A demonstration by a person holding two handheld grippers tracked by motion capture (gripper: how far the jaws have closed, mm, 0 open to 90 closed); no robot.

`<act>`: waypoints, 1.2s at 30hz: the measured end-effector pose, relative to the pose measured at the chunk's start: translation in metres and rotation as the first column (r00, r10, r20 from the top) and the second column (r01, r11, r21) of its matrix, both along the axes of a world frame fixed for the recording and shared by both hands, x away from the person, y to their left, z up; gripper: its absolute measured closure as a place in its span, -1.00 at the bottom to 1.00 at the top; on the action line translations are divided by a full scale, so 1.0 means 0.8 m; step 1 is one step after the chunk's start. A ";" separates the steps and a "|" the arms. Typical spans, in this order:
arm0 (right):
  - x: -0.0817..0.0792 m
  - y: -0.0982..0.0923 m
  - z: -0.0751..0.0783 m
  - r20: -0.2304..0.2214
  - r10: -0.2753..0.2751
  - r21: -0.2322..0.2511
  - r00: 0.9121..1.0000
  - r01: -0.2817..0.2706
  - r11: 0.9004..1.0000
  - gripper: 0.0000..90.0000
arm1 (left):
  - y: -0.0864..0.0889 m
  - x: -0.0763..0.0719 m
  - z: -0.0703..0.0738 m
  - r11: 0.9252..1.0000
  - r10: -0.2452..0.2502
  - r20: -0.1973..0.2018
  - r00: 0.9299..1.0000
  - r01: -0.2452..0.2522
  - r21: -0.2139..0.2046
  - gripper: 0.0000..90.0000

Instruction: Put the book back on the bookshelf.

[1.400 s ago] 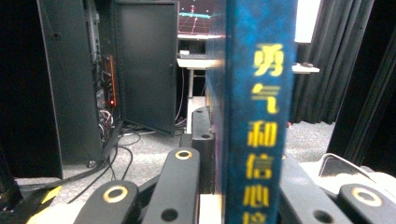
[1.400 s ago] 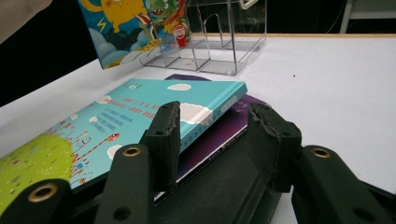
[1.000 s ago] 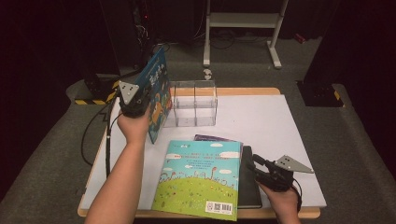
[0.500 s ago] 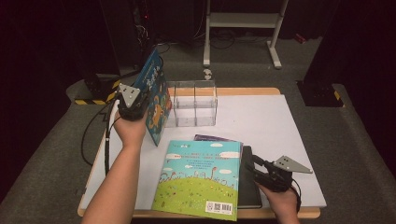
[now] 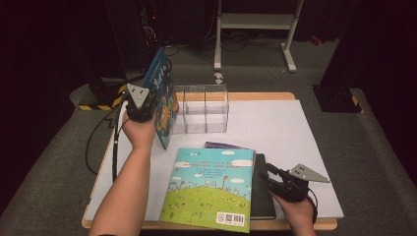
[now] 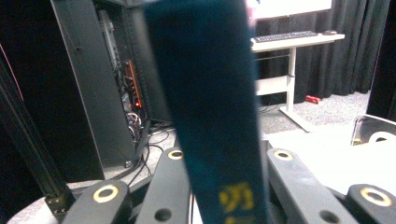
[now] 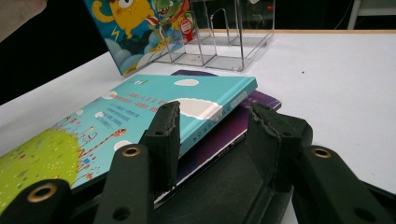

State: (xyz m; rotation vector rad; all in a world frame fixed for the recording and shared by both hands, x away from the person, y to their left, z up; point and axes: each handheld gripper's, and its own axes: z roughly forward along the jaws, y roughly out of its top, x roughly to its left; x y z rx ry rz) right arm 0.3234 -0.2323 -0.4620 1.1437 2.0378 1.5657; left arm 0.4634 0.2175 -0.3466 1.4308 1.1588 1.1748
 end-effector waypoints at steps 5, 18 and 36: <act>0.001 0.000 -0.001 -0.003 0.002 0.000 1.000 -0.002 1.000 0.21 | 0.002 -0.005 -0.003 1.000 0.007 -0.002 1.000 -0.007 -0.014 0.74; 0.002 0.000 -0.002 -0.006 -0.002 -0.002 1.000 0.002 1.000 0.17 | 0.009 -0.012 0.000 0.994 -0.015 -0.032 0.999 0.011 -0.108 0.34; 0.000 0.007 -0.002 -0.005 0.002 -0.014 1.000 -0.002 1.000 0.05 | 0.030 -0.070 -0.029 0.972 -0.152 -0.103 0.983 0.130 -0.195 0.01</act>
